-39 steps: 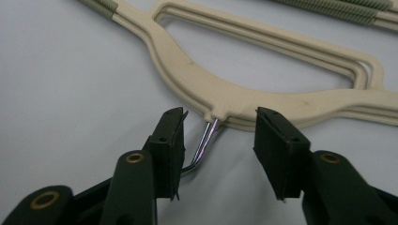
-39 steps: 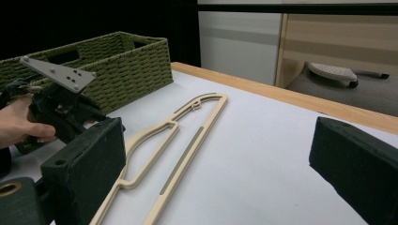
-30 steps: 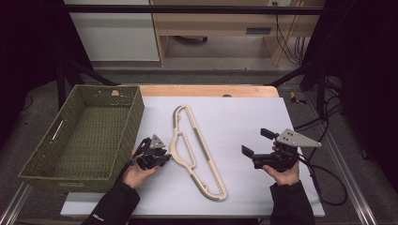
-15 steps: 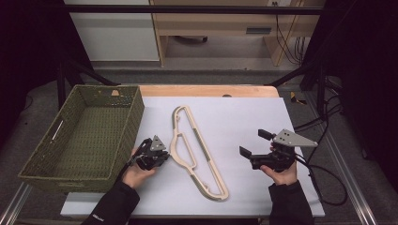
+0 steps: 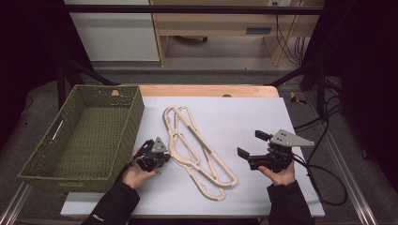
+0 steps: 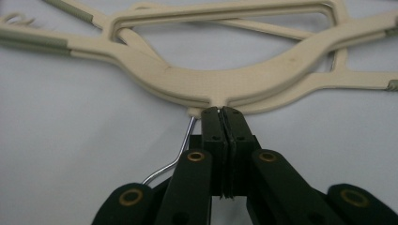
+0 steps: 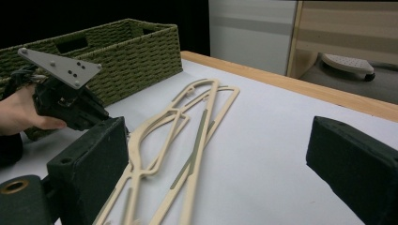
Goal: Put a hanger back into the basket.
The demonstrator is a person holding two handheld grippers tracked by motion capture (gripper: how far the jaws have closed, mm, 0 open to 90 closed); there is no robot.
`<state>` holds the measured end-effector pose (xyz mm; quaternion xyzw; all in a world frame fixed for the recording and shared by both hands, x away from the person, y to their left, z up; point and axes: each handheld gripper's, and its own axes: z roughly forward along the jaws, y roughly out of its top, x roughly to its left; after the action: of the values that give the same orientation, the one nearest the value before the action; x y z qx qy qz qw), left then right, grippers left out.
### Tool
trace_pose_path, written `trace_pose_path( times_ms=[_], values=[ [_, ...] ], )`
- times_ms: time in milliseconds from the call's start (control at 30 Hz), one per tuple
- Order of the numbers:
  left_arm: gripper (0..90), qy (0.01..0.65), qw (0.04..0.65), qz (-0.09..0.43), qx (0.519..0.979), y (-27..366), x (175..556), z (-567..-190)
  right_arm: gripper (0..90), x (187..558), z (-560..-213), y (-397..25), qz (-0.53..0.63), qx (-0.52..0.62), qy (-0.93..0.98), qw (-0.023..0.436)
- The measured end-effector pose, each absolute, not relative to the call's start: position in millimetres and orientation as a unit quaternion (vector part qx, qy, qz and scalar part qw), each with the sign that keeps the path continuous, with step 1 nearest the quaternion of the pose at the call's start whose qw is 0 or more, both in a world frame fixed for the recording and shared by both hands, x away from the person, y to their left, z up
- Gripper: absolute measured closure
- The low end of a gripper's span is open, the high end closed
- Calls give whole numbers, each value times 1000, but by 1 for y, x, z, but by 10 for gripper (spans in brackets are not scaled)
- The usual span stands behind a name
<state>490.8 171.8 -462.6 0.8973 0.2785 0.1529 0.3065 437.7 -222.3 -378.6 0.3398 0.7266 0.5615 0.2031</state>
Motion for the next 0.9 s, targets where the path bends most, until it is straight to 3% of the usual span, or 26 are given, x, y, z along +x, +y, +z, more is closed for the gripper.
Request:
trace_pose_path(
  times_ms=[700, 900],
  values=[
    [887, 310, 312, 117, 890, 175, 488, -453, 89, 440, -386, -206, 556, 323, 744, 180],
    [887, 314, 313, 124, 888, 174, 483, -442, 116, 443, -393, -184, 547, 309, 761, 165]
  ],
)
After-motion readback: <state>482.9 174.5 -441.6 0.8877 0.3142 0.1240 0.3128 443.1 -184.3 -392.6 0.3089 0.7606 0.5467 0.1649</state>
